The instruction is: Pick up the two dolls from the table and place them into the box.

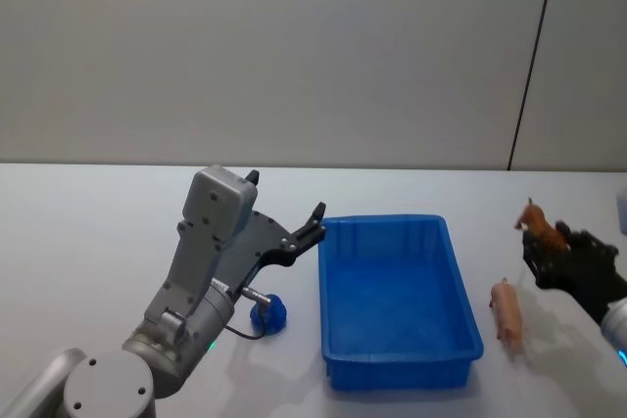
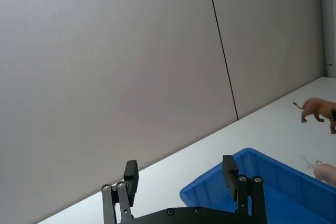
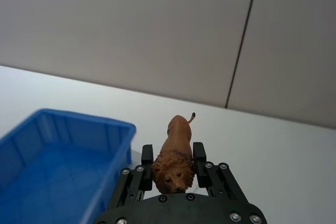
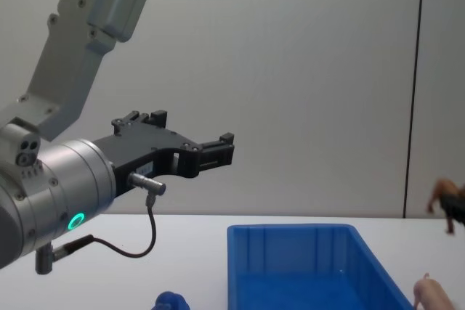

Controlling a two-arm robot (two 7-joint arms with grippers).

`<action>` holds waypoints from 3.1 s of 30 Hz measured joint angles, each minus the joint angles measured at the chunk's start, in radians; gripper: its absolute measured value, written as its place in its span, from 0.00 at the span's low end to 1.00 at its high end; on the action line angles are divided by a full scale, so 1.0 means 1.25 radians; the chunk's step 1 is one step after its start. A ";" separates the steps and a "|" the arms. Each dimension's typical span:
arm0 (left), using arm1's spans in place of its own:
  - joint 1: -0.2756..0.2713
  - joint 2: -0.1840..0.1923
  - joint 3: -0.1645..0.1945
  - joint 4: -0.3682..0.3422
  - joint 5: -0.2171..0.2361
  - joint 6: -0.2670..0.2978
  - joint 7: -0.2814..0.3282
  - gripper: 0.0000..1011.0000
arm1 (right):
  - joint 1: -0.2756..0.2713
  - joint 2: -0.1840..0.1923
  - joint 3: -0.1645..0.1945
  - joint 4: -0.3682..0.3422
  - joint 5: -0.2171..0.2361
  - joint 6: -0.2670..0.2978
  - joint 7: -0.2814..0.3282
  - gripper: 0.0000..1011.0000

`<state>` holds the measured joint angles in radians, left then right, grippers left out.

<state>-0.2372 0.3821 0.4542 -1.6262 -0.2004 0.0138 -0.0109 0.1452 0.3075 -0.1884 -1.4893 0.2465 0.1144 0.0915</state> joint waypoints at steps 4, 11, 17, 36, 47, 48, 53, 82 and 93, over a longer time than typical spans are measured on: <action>0.000 0.000 0.000 0.000 0.000 0.000 0.000 0.99 | 0.012 -0.007 -0.006 -0.029 -0.012 -0.001 0.024 0.43; 0.000 0.000 0.000 0.000 0.000 0.000 0.000 0.99 | 0.031 -0.022 -0.020 -0.052 -0.025 0.011 0.067 0.43; 0.000 0.000 0.000 0.000 0.000 0.000 0.000 0.99 | 0.051 -0.041 -0.038 -0.055 -0.035 0.040 0.111 0.43; 0.000 0.000 0.000 0.000 0.000 0.000 0.000 0.99 | 0.087 -0.090 -0.085 0.029 -0.042 0.126 0.192 0.67; 0.000 0.000 0.000 0.000 0.000 0.000 0.000 0.99 | 0.082 -0.088 -0.084 0.043 -0.031 0.124 0.187 0.98; 0.000 0.000 0.000 0.000 0.000 0.000 0.000 0.99 | 0.080 -0.085 -0.083 0.042 -0.030 0.123 0.186 0.99; 0.000 0.000 0.000 0.000 0.000 0.000 0.000 0.99 | 0.059 -0.067 -0.070 0.022 -0.018 0.113 0.174 0.99; 0.000 0.000 0.000 0.000 0.000 0.000 0.000 0.99 | -0.024 0.013 -0.011 -0.011 0.034 0.127 0.091 0.99; 0.000 0.000 0.000 0.000 0.000 0.000 0.000 0.99 | -0.008 0.002 -0.021 0.041 0.006 0.121 0.094 0.99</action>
<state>-0.2372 0.3821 0.4542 -1.6262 -0.2004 0.0138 -0.0109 0.1352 0.3103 -0.2150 -1.4376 0.2541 0.2658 0.2092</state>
